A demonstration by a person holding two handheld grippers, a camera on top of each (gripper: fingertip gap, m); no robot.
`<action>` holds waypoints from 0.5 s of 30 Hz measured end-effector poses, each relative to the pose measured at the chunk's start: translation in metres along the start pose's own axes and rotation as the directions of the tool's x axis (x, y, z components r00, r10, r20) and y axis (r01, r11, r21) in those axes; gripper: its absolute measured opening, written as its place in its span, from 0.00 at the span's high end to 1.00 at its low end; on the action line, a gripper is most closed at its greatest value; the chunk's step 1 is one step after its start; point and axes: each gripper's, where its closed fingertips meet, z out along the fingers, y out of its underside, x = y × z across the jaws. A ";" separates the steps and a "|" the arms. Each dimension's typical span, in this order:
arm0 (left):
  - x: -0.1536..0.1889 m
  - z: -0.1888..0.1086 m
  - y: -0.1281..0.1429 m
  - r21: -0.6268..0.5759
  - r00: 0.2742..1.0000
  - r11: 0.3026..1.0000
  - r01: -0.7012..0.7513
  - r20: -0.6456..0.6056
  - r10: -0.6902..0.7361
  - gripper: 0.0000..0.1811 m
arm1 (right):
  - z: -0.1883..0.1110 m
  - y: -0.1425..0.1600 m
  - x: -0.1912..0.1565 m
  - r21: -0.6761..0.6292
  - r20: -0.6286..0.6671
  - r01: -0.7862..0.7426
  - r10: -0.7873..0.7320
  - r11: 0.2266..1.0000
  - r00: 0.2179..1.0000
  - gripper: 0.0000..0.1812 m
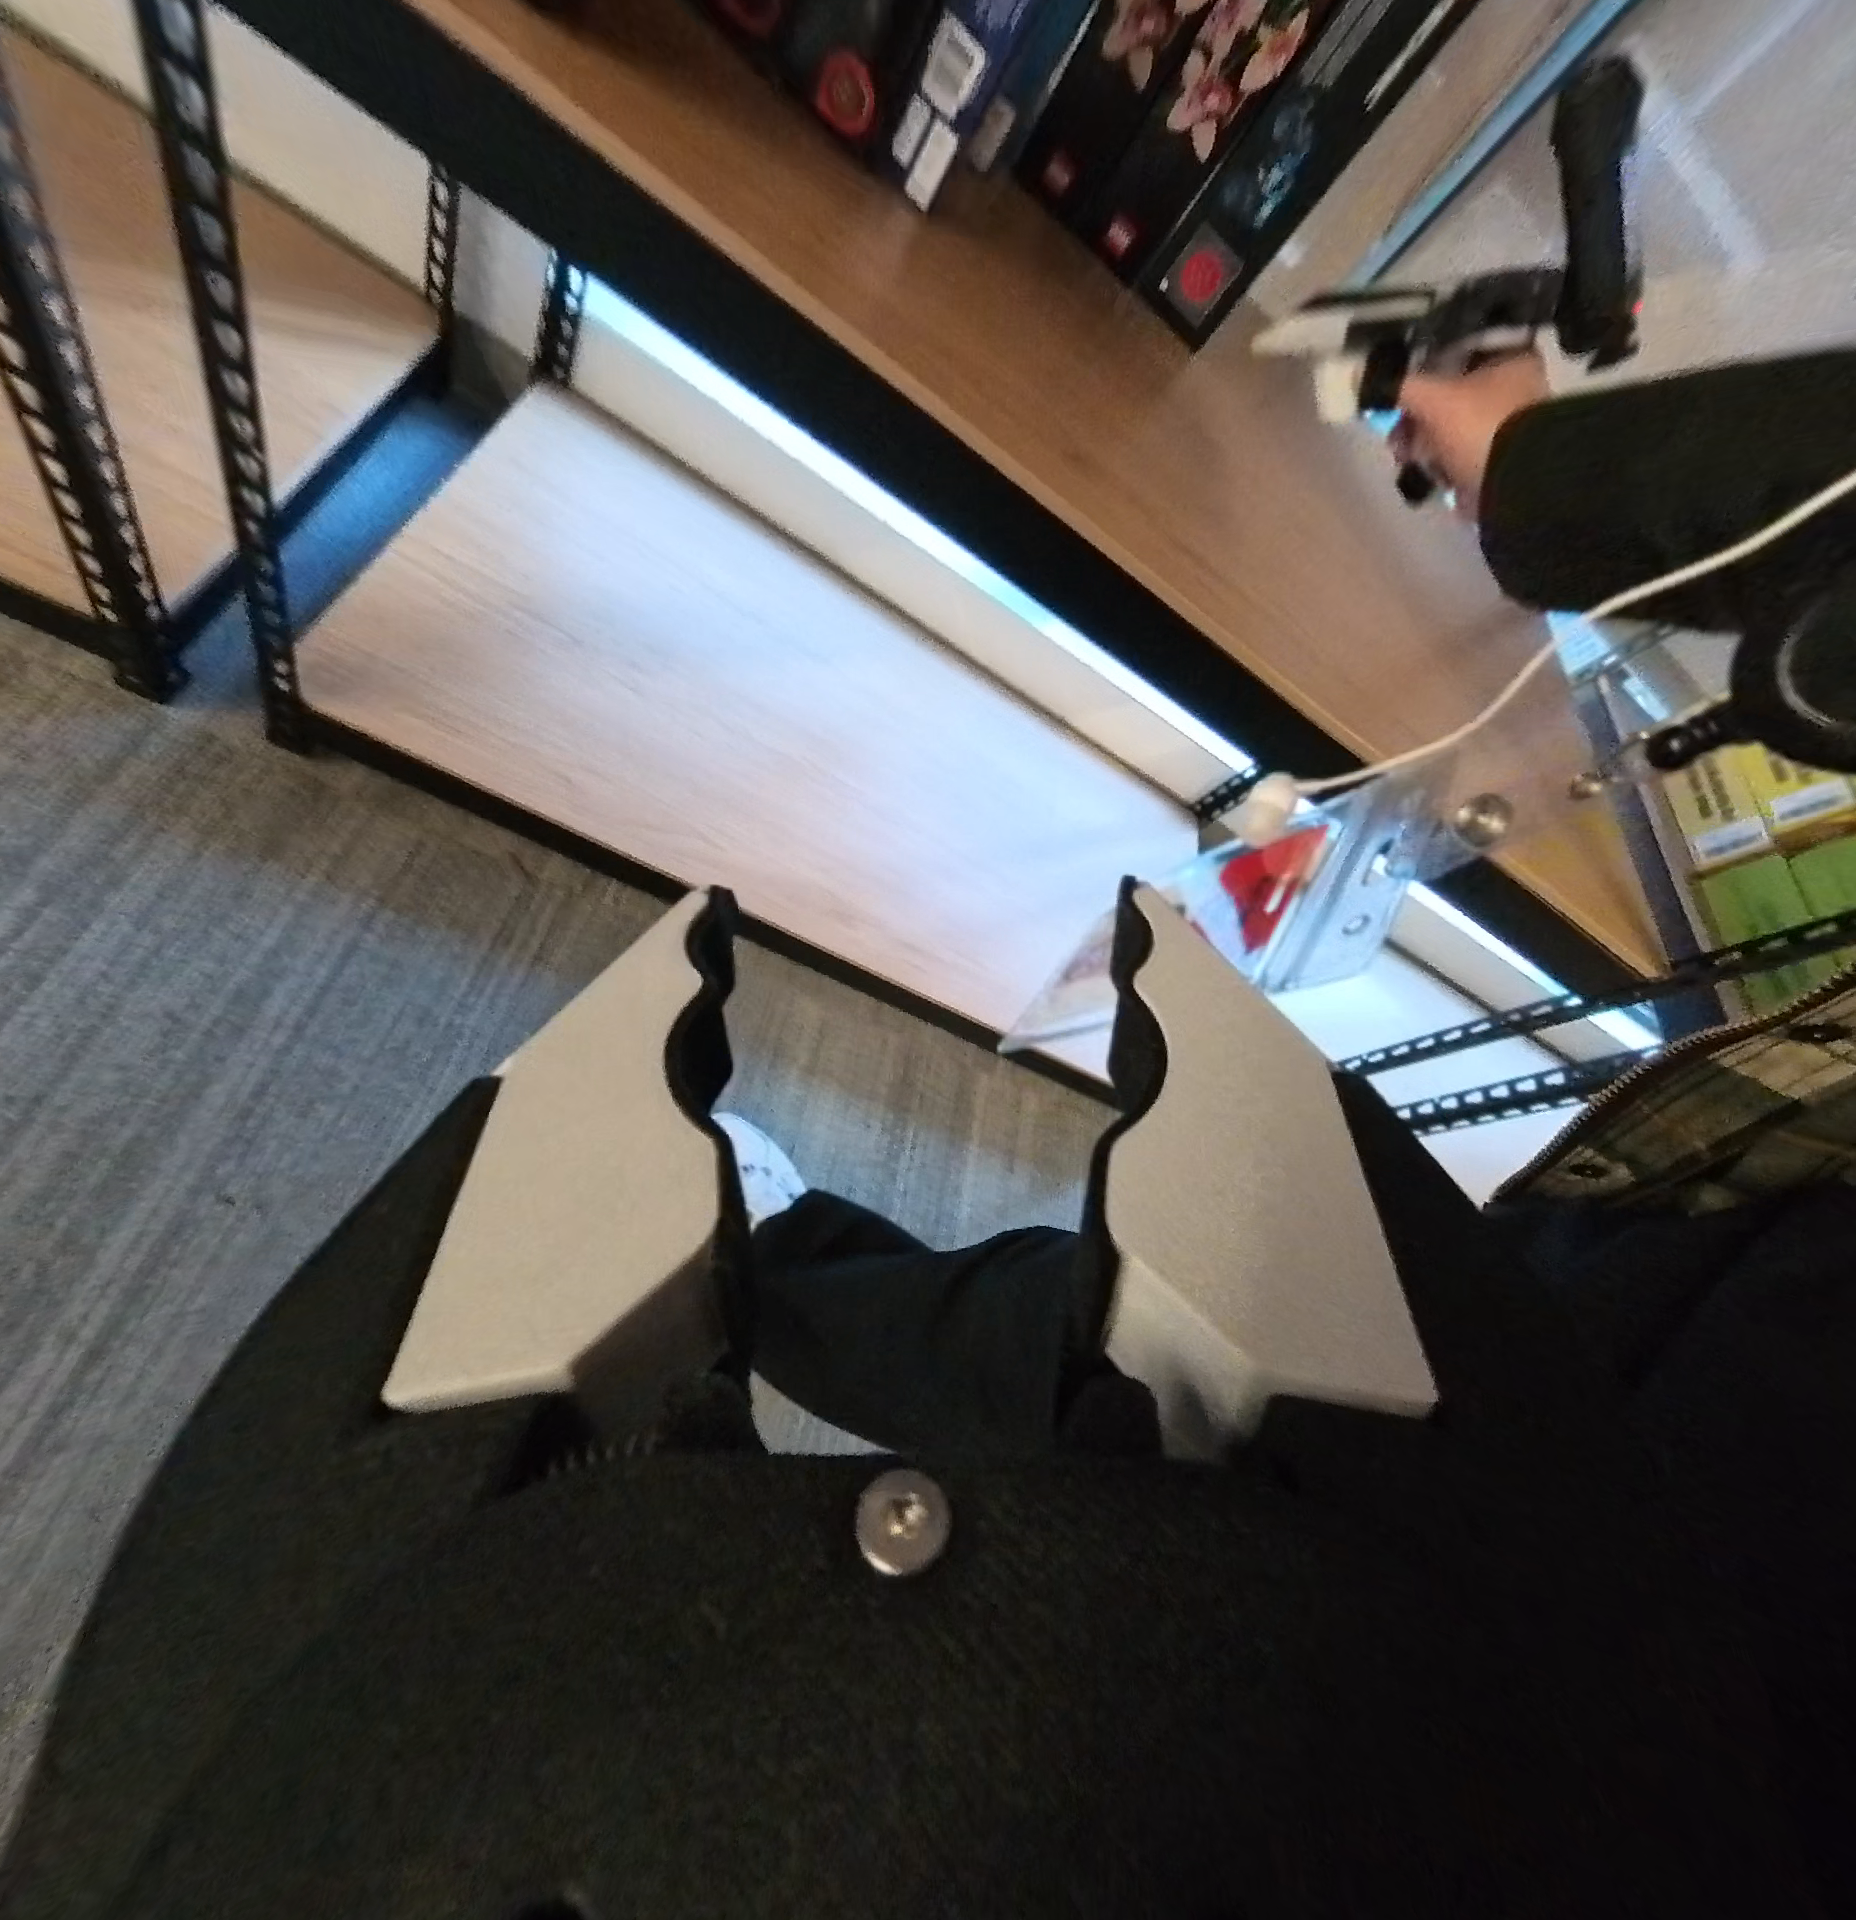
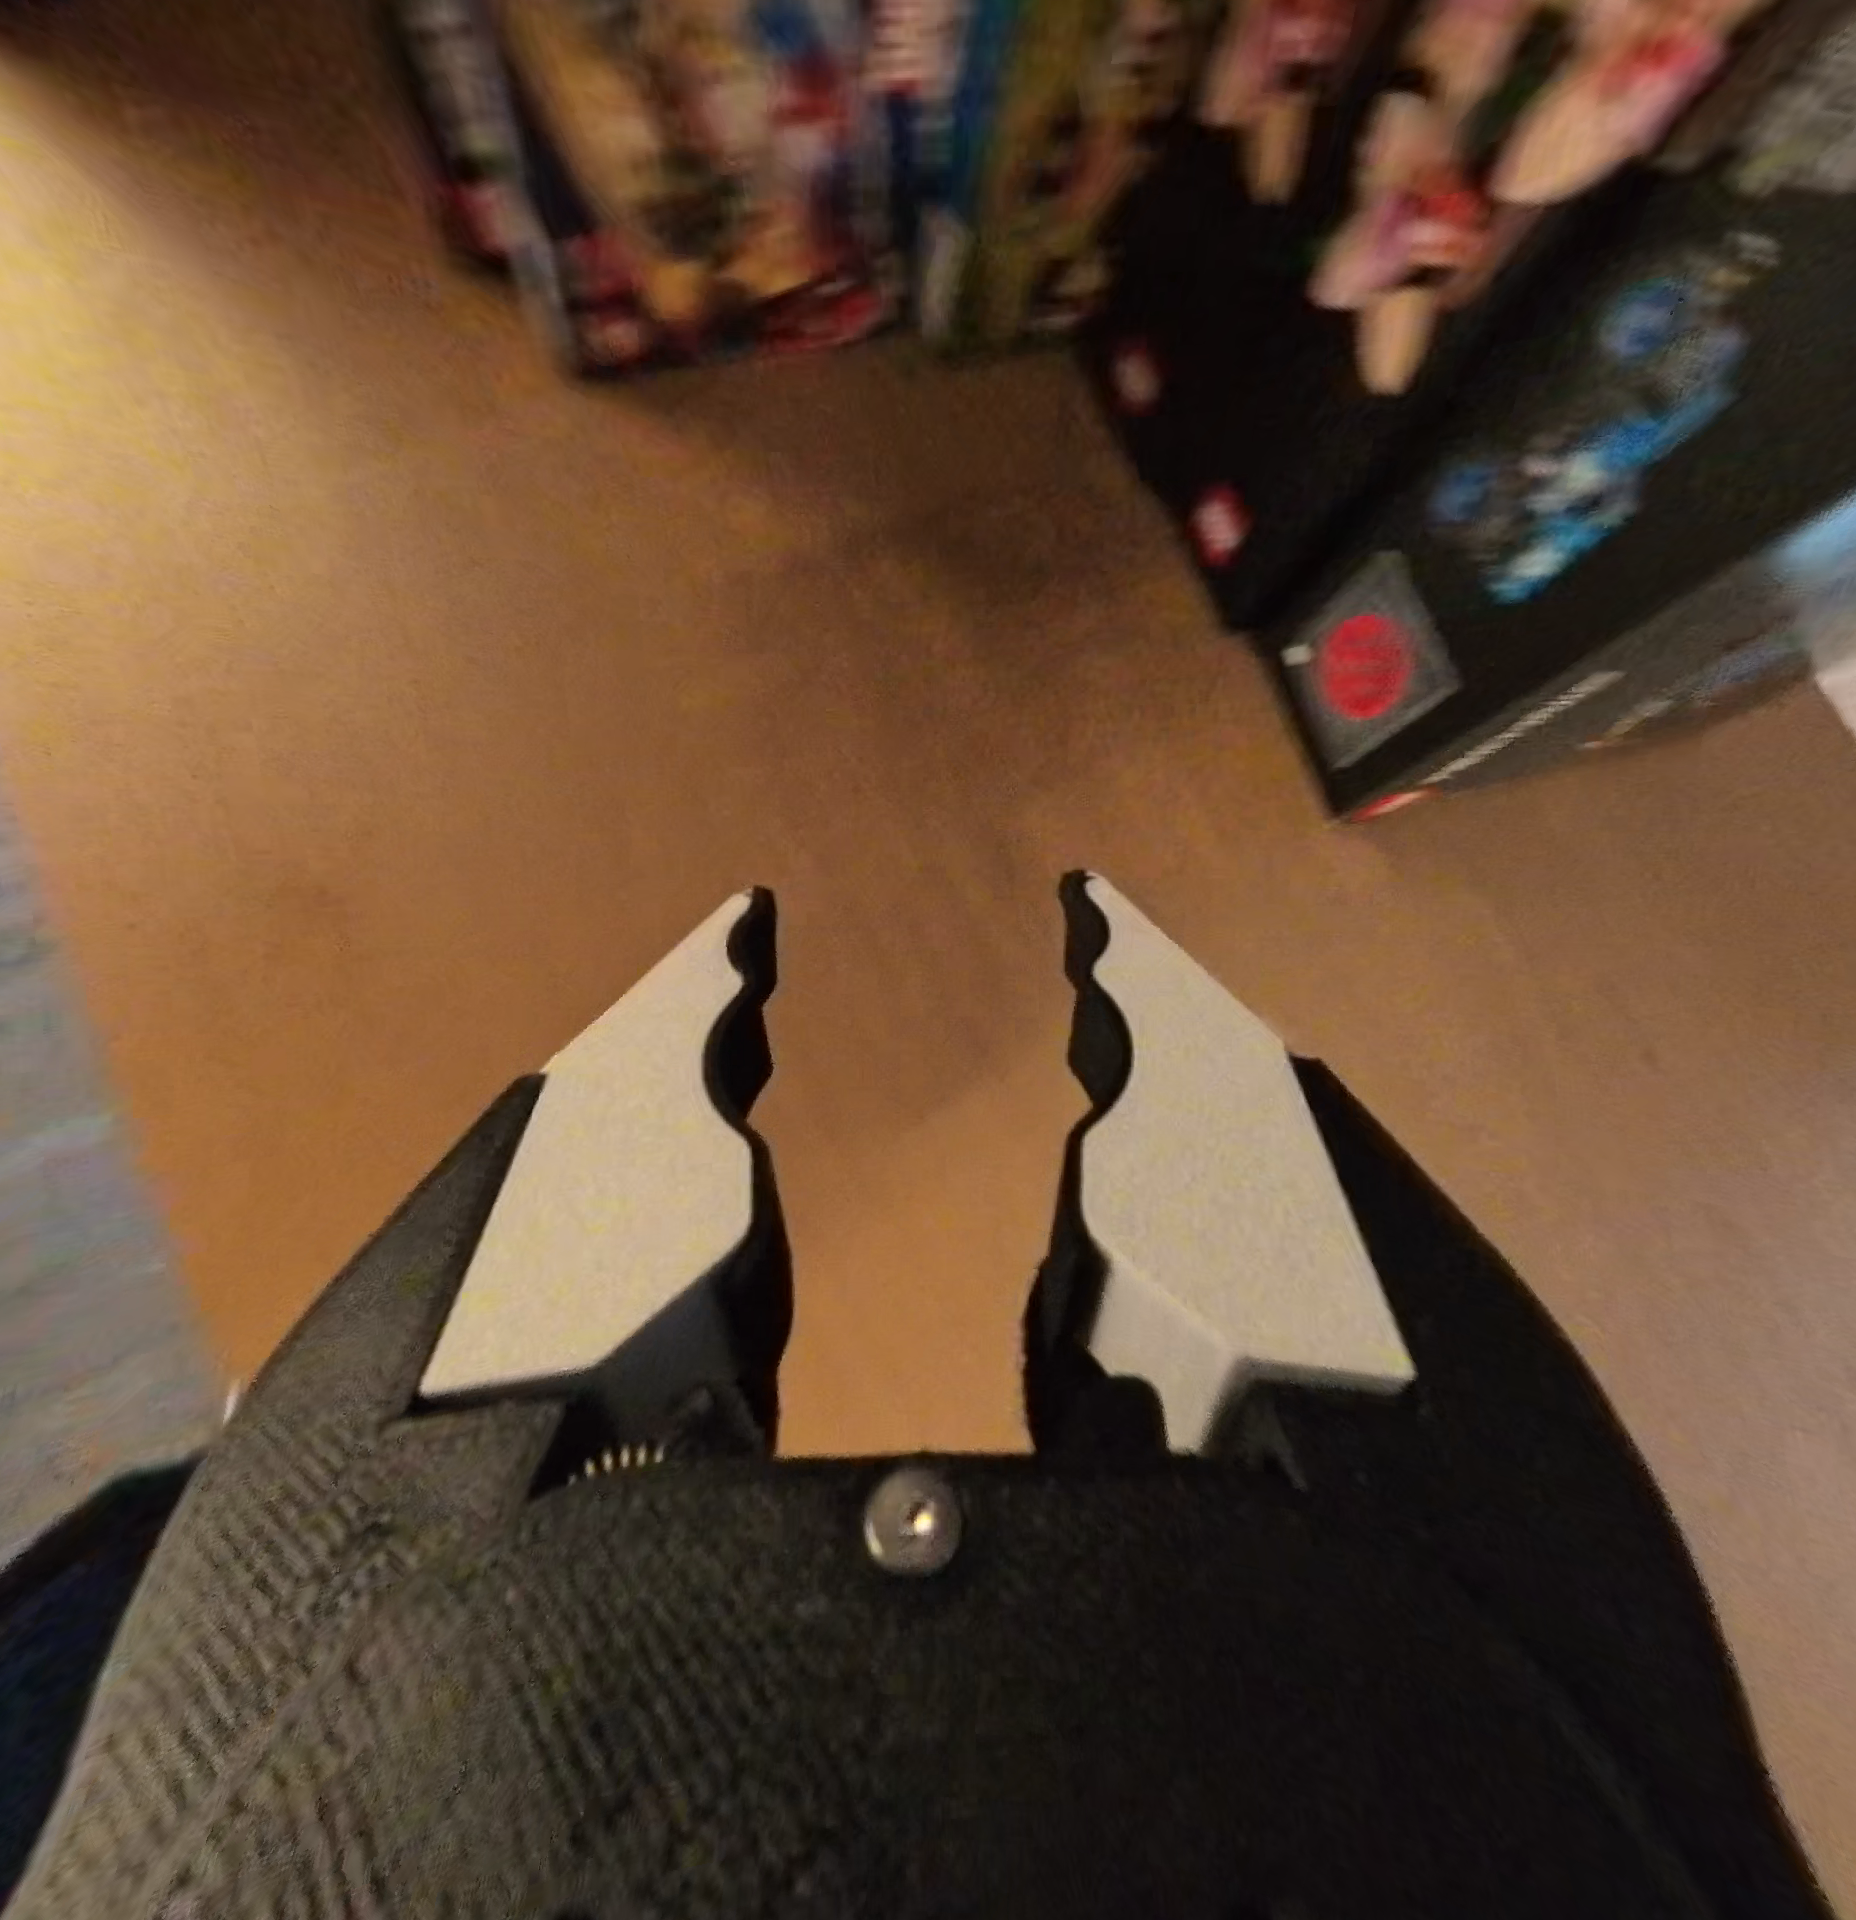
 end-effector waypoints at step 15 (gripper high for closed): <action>-0.001 -0.278 -0.116 0.297 0.934 0.888 -0.352 0.170 0.313 0.59 | -0.287 -0.135 -0.306 0.428 -0.041 0.109 -0.101 0.897 0.994 0.55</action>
